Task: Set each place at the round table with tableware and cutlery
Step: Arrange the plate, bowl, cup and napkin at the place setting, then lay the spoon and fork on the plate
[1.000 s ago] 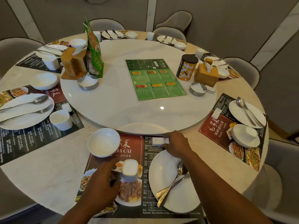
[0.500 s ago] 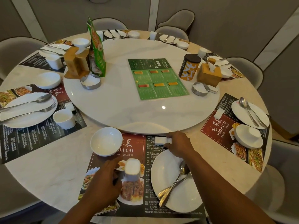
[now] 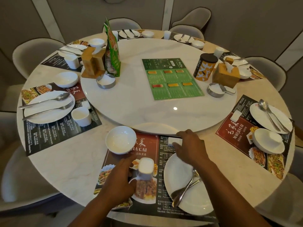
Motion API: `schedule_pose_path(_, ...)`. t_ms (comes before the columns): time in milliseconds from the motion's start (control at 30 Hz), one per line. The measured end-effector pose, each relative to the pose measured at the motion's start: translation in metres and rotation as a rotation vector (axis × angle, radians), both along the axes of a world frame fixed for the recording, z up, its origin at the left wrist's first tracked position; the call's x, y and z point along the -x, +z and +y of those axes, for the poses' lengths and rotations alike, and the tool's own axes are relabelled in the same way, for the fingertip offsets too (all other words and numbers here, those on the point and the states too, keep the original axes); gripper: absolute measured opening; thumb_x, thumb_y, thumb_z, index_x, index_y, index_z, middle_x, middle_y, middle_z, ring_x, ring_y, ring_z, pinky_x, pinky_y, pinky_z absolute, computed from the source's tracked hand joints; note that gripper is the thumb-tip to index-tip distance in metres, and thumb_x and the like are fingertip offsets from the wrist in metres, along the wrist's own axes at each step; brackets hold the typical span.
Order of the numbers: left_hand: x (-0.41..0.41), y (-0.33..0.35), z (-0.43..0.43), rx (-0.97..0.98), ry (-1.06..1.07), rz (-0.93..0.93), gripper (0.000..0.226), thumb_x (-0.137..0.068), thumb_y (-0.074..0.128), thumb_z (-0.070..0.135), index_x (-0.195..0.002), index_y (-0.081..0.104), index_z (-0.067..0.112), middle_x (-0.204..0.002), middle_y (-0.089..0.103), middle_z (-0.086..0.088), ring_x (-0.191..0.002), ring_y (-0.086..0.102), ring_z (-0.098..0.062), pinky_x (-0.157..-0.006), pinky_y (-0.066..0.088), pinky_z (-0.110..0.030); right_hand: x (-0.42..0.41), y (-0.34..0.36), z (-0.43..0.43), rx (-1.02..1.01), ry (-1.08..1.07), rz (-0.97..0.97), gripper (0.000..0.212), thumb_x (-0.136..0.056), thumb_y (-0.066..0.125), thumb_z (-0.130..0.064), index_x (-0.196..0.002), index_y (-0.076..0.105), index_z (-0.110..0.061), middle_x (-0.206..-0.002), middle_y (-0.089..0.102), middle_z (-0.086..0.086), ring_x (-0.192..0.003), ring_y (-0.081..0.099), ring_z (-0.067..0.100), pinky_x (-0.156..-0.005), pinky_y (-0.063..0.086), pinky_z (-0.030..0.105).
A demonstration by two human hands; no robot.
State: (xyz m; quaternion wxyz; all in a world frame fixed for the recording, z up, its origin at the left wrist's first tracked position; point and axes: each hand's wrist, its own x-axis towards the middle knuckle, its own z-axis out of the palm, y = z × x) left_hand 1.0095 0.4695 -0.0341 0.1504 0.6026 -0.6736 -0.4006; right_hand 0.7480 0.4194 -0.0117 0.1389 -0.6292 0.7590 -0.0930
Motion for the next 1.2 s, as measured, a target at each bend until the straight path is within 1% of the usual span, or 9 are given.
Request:
schedule_pose_path(100,-0.002,0.000,0.000,-0.007,0.002,0.033,0.060,-0.081,0.076,0.020,-0.124,0.042,0.046,-0.121,0.056,0.024,-0.106,0.060,-0.008,-0.098,0.050,-0.030,-0.042,0.017,0.028,-0.053,0.247,-0.297,0.062,-0.085,0.069,-0.053,-0.139,0.048,-0.032,-0.140,0.050,-0.007,-0.124,0.049,0.012,-0.099,0.042,0.028)
schedule_pose_path(200,-0.001,0.001,0.001,-0.002,0.016,0.061,0.056,-0.084,0.073,0.021,-0.122,0.040,0.046,-0.115,0.050,0.030,-0.100,0.054,-0.002,-0.095,0.043,-0.021,-0.073,0.004,0.047,-0.112,0.381,-0.247,0.085,-0.073,0.076,-0.060,-0.144,0.038,-0.033,-0.142,0.045,-0.008,-0.128,0.045,0.015,-0.105,0.041,0.033)
schedule_pose_path(433,-0.002,0.000,0.001,-0.026,-0.004,0.084,0.062,-0.085,0.072,0.019,-0.125,0.035,0.048,-0.112,0.048,0.032,-0.096,0.055,0.000,-0.095,0.046,-0.022,-0.090,-0.016,0.048,-0.080,0.248,-0.244,0.069,-0.075,0.081,-0.041,-0.134,0.047,-0.028,-0.133,0.052,-0.004,-0.118,0.051,0.018,-0.098,0.045,0.032)
schedule_pose_path(600,-0.011,-0.003,-0.002,-0.011,-0.030,0.050,0.061,-0.085,0.072,0.016,-0.128,0.040,0.046,-0.106,0.052,0.032,-0.090,0.059,-0.002,-0.085,0.049,-0.013,-0.082,-0.005,0.023,-0.058,0.203,-0.274,0.070,-0.076,0.081,-0.030,-0.137,0.048,-0.023,-0.135,0.052,-0.001,-0.122,0.050,0.021,-0.097,0.041,0.030)
schedule_pose_path(700,-0.015,-0.003,-0.003,-0.004,-0.020,0.014,0.062,-0.084,0.073,0.017,-0.135,0.043,0.038,-0.114,0.056,0.025,-0.090,0.059,-0.004,-0.071,0.041,-0.002,-0.076,0.000,-0.002,-0.060,0.163,-0.292,0.071,-0.075,0.082,-0.025,-0.139,0.049,-0.019,-0.137,0.053,0.004,-0.124,0.050,0.024,-0.097,0.040,0.029)
schedule_pose_path(900,-0.014,0.004,-0.006,0.008,-0.007,0.012,0.057,-0.086,0.072,0.018,-0.135,0.047,0.032,-0.128,0.060,0.013,-0.110,0.063,-0.013,-0.097,0.049,-0.025,-0.073,0.000,-0.030,-0.101,0.147,-0.250,0.076,-0.076,0.083,-0.027,-0.142,0.046,-0.018,-0.141,0.052,0.005,-0.126,0.049,0.024,-0.099,0.041,0.031)
schedule_pose_path(1000,-0.011,0.003,-0.006,0.004,-0.001,0.032,0.056,-0.086,0.071,0.017,-0.134,0.047,0.034,-0.126,0.060,0.013,-0.110,0.063,-0.013,-0.096,0.049,-0.026,-0.072,-0.003,-0.033,-0.107,0.146,-0.247,0.076,-0.077,0.083,-0.026,-0.143,0.046,-0.018,-0.142,0.051,0.004,-0.127,0.048,0.024,-0.099,0.040,0.030)
schedule_pose_path(1133,-0.003,-0.003,-0.006,-0.004,-0.012,0.041,0.053,-0.086,0.068,0.013,-0.127,0.046,0.039,-0.116,0.061,0.017,-0.095,0.059,-0.005,-0.085,0.046,-0.015,-0.070,-0.001,-0.030,-0.114,0.172,-0.253,0.082,-0.077,0.082,-0.028,-0.147,0.040,-0.018,-0.145,0.047,0.006,-0.131,0.045,0.025,-0.105,0.039,0.034)
schedule_pose_path(1200,0.005,-0.007,-0.006,-0.030,-0.027,0.035,0.055,-0.085,0.068,0.012,-0.131,0.048,0.036,-0.114,0.063,0.016,-0.095,0.062,-0.008,-0.084,0.053,-0.020,-0.063,0.003,-0.023,-0.073,0.151,-0.276,0.082,-0.079,0.080,-0.032,-0.149,0.039,-0.018,-0.145,0.046,0.006,-0.131,0.045,0.024,-0.105,0.039,0.034)
